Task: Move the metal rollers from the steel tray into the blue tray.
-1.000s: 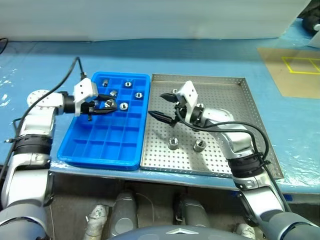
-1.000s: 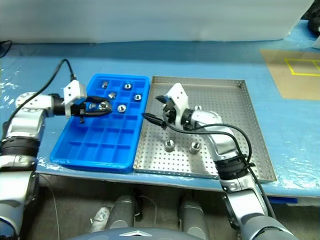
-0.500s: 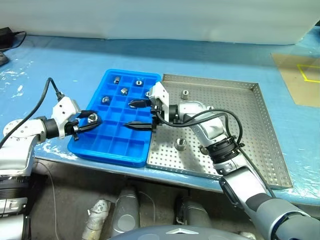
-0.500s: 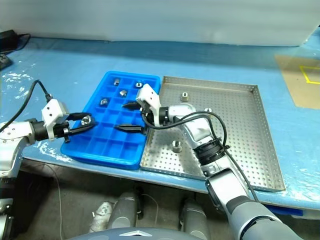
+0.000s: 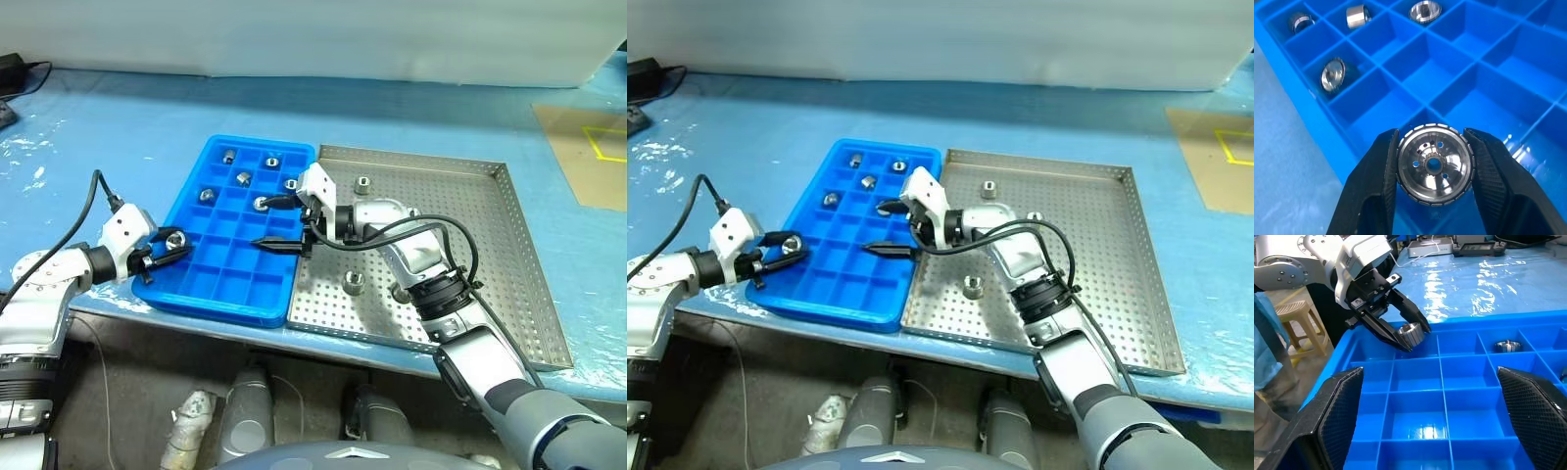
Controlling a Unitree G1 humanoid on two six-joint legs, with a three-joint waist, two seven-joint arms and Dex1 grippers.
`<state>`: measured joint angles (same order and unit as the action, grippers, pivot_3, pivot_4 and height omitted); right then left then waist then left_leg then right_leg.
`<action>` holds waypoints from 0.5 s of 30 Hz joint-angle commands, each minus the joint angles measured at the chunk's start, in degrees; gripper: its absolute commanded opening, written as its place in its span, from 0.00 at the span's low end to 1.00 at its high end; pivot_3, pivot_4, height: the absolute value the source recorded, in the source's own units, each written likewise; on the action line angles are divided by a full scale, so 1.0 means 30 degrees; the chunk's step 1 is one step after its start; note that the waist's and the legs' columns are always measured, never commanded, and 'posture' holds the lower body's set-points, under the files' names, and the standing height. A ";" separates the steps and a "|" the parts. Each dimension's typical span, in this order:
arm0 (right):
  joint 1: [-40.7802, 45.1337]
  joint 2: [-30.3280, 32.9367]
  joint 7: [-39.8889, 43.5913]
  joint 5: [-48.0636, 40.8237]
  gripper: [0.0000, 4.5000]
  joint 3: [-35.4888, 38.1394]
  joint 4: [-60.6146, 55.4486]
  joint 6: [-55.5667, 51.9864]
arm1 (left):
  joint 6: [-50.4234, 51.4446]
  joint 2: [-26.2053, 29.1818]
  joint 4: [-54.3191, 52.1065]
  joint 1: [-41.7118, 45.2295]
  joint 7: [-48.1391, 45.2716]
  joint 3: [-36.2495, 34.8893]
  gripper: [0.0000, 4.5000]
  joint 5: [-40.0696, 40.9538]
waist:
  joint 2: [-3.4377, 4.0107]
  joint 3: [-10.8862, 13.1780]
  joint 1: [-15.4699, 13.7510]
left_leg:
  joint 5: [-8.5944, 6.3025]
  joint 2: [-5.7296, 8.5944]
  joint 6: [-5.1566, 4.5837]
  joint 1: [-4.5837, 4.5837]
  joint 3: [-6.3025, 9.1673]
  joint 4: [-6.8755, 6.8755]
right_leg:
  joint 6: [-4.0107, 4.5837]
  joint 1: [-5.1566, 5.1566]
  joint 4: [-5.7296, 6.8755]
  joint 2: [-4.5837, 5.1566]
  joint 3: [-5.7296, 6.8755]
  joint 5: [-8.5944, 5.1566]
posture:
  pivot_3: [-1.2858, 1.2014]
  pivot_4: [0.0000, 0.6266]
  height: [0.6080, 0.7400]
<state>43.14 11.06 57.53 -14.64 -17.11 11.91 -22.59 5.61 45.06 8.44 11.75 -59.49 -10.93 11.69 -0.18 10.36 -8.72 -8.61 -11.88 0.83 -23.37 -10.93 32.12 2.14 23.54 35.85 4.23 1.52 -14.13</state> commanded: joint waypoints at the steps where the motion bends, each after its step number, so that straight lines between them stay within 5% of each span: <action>1: 0.0022 -0.0086 -0.0163 -0.0153 1.00 0.0354 -0.0699 0.0236 | -0.0694 0.0309 0.0497 0.0634 0.0316 -0.0162 0.61 -0.0054 | 0.0000 0.0000 0.0006 | 0.0002 0.0000 0.0004 0.0001 0.0000 0.0002 | 0.0000 0.0000 0.0008 0.0000 -0.0001 0.0000 | 0.61 0.24 1.00; 3: 0.0021 -0.0048 -0.0244 -0.0125 1.00 0.0383 -0.0688 0.0249 | -0.0901 0.0316 0.0710 0.0900 0.0479 -0.0110 0.75 -0.0174 | 0.0000 0.0000 0.0007 | 0.0016 0.0000 0.0026 0.0008 0.0007 0.0001 | 0.0001 0.0002 0.0029 0.0000 0.0001 0.0000 | 0.61 0.24 1.00; 15: -0.0476 0.0527 -0.1060 -0.0127 1.00 0.0883 -0.1404 0.0072 | -0.1152 -0.0849 0.1197 0.5533 0.0010 0.1477 0.75 0.0220 | -0.0008 0.0000 0.0038 | 0.0024 0.0005 0.0037 0.0004 0.0029 0.0049 | 0.0002 0.0002 0.0105 0.0007 -0.0001 0.0000 | 0.57 0.24 1.00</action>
<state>41.58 12.36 54.69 -14.42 -16.32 10.68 -22.73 2.93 42.09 11.76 26.43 -58.81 -6.40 11.57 -0.21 10.36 -8.61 -8.53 -11.86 0.94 -23.34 -10.84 32.34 2.15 23.56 36.32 4.26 1.50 -14.13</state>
